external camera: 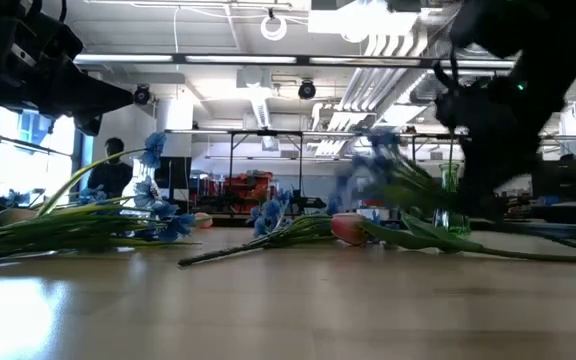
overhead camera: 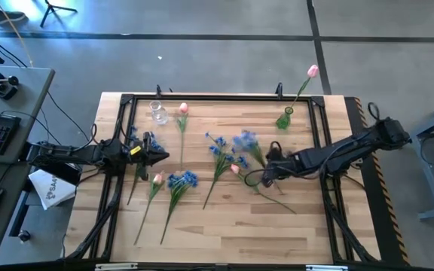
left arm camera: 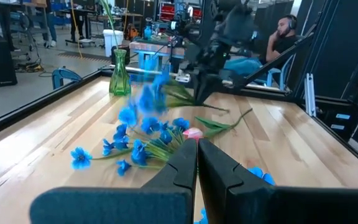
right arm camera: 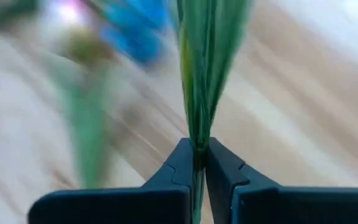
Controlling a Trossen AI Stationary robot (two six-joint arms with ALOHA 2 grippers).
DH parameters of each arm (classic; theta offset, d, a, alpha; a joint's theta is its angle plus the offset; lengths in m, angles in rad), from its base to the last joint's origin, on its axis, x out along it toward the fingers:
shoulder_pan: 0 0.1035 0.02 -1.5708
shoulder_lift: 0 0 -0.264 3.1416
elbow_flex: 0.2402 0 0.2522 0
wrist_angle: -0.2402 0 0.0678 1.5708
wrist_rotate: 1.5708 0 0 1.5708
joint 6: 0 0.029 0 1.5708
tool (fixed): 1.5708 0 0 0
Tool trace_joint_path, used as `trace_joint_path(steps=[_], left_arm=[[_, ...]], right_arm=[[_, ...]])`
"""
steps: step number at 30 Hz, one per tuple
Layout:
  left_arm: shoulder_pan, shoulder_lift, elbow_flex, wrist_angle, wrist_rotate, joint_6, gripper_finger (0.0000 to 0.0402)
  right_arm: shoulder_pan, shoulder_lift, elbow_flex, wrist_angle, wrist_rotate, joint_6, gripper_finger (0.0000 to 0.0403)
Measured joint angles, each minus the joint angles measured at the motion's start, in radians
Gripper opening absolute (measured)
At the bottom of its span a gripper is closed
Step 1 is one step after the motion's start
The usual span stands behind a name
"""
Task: Sort flowers into vase by color
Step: Put the top right blue flowers into the transparent vase
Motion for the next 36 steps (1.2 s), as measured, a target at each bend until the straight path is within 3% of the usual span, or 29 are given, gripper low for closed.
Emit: trace_joint_path(steps=[3, 7, 13, 20, 27, 31, 36], left_arm=[[0.0, 0.002, 0.0, 0.05, 0.007, 0.018, 0.0003], [-0.001, 0.018, 0.0, 0.176, 0.052, 0.072, 0.0003], [-0.002, 0.119, 0.0, 0.35, 0.111, 0.147, 0.0003], [-0.002, 0.371, 0.0, 0.6, 0.106, 0.154, 0.0003], [-0.001, 0.662, 0.049, 0.817, 0.098, 0.183, 0.0004], [-0.001, 0.826, 0.146, 0.812, 0.081, 0.189, 0.0018], [0.0, 1.01, 0.261, 0.812, 0.081, 0.209, 0.0071]], right_arm=[[0.015, -0.01, 0.002, 0.292, 0.078, -0.296, 0.0006], [0.016, -0.004, 0.004, 0.644, 0.081, -0.655, 0.0004], [0.008, 0.041, 0.005, 1.078, 0.049, -0.953, 0.0004], [0.008, 0.189, 0.005, 1.467, -0.108, -1.078, 0.0004], [0.008, 0.363, 0.005, 1.78, -0.122, -1.096, 0.0004], [0.008, 0.405, 0.006, 1.844, -0.122, -1.096, 0.0004], [0.008, 0.406, 0.008, 1.845, -0.121, -1.096, 0.0004]])
